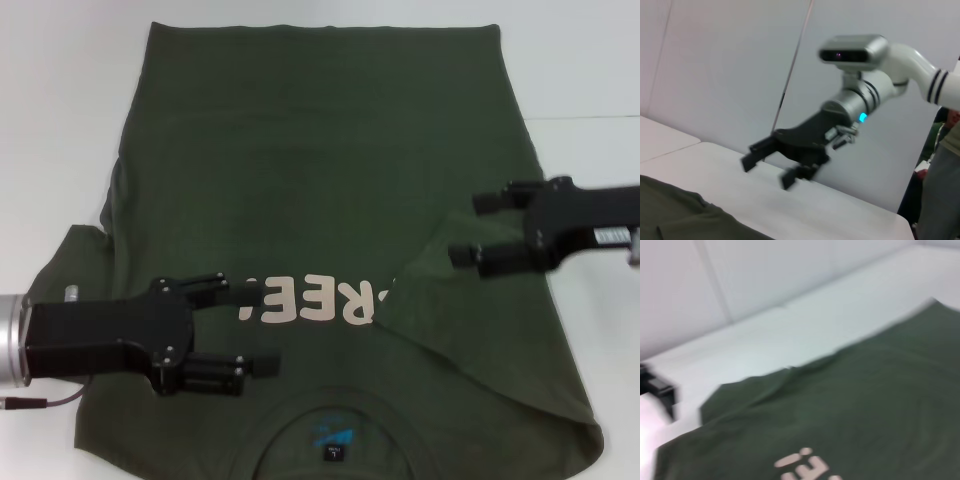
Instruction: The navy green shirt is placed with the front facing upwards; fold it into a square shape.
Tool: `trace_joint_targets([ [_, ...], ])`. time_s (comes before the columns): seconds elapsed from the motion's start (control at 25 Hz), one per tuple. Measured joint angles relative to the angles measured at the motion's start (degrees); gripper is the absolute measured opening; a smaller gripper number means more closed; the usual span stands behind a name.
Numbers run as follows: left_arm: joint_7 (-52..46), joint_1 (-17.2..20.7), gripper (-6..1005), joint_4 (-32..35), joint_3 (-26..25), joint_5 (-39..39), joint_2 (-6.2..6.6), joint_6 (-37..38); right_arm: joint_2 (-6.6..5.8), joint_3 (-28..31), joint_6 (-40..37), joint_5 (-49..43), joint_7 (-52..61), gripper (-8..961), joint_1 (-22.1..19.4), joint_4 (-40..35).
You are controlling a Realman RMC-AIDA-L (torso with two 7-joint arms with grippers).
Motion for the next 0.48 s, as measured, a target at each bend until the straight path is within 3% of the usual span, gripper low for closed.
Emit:
trace_joint_targets([
  [0.24,-2.37,0.23,915,0.0,-0.2,-0.2,-0.1,-2.16,1.1,0.76,-9.34,3.69,-14.79,870,-6.32,0.52],
  [0.48,-6.71,0.46,915,0.61,-1.19,-0.07,-0.05,-3.4,1.25,-0.52,-18.65,2.96,-21.4,932,-9.09,3.38],
])
